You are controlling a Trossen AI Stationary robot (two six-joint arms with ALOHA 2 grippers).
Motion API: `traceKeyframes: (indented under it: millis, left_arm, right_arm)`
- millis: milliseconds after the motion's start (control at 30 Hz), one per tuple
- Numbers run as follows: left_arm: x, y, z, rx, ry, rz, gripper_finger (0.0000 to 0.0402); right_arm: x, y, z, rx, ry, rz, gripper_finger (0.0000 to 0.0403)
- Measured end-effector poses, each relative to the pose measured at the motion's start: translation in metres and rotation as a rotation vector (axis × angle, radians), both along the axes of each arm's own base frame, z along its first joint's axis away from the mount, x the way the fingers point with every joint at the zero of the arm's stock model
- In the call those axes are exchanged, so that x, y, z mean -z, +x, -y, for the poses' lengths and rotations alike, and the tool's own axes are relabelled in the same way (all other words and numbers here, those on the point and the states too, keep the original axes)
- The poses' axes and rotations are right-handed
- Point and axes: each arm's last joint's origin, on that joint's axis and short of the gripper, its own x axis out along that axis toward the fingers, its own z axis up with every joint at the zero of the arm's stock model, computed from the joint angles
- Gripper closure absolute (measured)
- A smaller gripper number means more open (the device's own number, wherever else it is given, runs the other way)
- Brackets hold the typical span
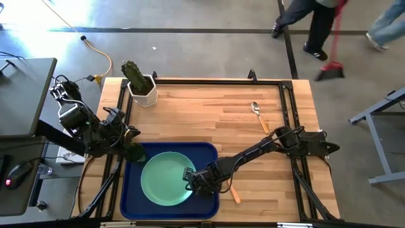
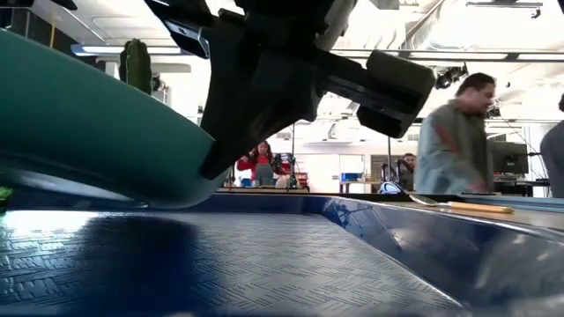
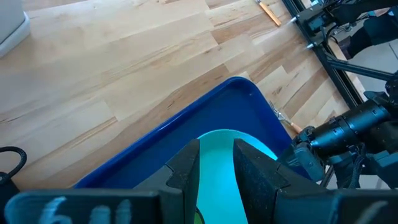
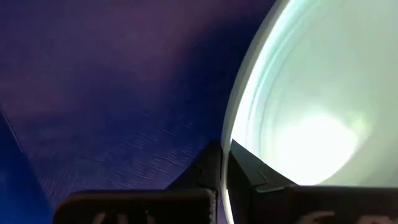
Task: Pick and place plate/cup/fork/spoon on tray
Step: Put the green plate on the blue tray to the bottom right of the green cup
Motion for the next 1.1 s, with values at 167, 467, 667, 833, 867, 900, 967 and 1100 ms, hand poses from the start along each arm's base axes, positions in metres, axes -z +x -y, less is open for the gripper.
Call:
traceKeyframes:
  millis: [167, 467, 667, 833, 867, 900, 967, 1100]
  left_arm:
    - [0.0006, -0.0005, 0.0005, 0.012, -0.018, -0.023, 0.0316]
    - [0.001, -0.0008, 0.0009, 0.021, -0.031, -0.039, 0.0316]
    - [0.001, -0.0008, 0.0009, 0.032, -0.021, -0.042, 0.0316]
    - [0.001, -0.0007, 0.0009, 0.044, -0.009, -0.045, 0.0316]
    - [0.001, -0.0007, 0.0009, 0.044, -0.009, -0.045, 0.0316]
    - [0.001, -0.0007, 0.0009, 0.043, -0.009, -0.045, 0.0316]
    - [0.001, -0.0007, 0.0009, 0.044, -0.009, -0.045, 0.0316]
    - [0.001, -0.0007, 0.0009, 0.044, -0.009, -0.045, 0.0316]
  right_arm:
    - [0.0001, -0.0014, -0.0033, -0.009, 0.002, -0.001, 0.0402]
    - [-0.0004, -0.0027, -0.0078, 0.006, 0.02, 0.002, 0.0402]
    - [-0.0005, -0.0026, -0.0077, 0.01, 0.022, 0.001, 0.0402]
    - [0.0006, -0.0043, -0.0069, 0.01, 0.012, -0.019, 0.0402]
    - [0.0007, -0.0043, -0.0067, 0.011, 0.012, -0.02, 0.0402]
    - [0.0007, -0.0043, -0.0067, 0.011, 0.012, -0.02, 0.0402]
    - [0.0007, -0.0043, -0.0067, 0.011, 0.012, -0.02, 0.0402]
    - [0.0006, -0.0042, -0.0067, 0.034, 0.025, -0.023, 0.0402]
